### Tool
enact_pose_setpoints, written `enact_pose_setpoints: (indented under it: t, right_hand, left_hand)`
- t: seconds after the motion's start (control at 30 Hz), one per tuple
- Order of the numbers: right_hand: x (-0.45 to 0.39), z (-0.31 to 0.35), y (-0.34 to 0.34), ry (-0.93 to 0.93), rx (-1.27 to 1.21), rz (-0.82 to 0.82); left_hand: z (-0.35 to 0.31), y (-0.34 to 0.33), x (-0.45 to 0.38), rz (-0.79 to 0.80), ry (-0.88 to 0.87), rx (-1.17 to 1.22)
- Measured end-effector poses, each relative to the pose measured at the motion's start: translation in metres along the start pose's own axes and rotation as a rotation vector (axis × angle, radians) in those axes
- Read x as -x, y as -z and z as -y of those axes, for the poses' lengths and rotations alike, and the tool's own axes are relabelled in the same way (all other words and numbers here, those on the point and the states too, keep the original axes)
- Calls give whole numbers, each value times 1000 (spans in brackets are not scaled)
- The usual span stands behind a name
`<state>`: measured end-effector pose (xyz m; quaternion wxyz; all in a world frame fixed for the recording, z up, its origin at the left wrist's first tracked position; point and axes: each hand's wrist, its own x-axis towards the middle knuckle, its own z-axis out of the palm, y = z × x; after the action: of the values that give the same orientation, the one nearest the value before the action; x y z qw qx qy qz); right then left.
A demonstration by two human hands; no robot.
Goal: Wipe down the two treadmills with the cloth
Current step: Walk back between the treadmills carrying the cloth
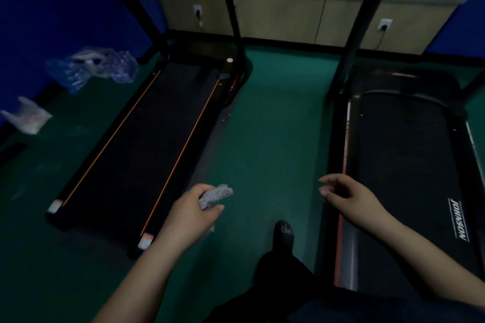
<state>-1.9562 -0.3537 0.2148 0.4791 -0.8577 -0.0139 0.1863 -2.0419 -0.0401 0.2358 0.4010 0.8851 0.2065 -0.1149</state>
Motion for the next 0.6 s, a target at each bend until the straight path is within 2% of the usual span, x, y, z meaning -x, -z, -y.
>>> enact_pose_setpoints:
  t: [0.23, 0.43, 0.6]
  right_hand:
    - [-113, 14, 50, -32, -5, -29]
    - [-218, 44, 99, -15, -5, -68]
    - [-301, 63, 110, -35, -24, -85]
  left_hand:
    - [-62, -4, -129, 54, 20, -20]
    - [-135, 7, -235, 36, -42, 8]
    - [-166, 23, -319, 74, -51, 4]
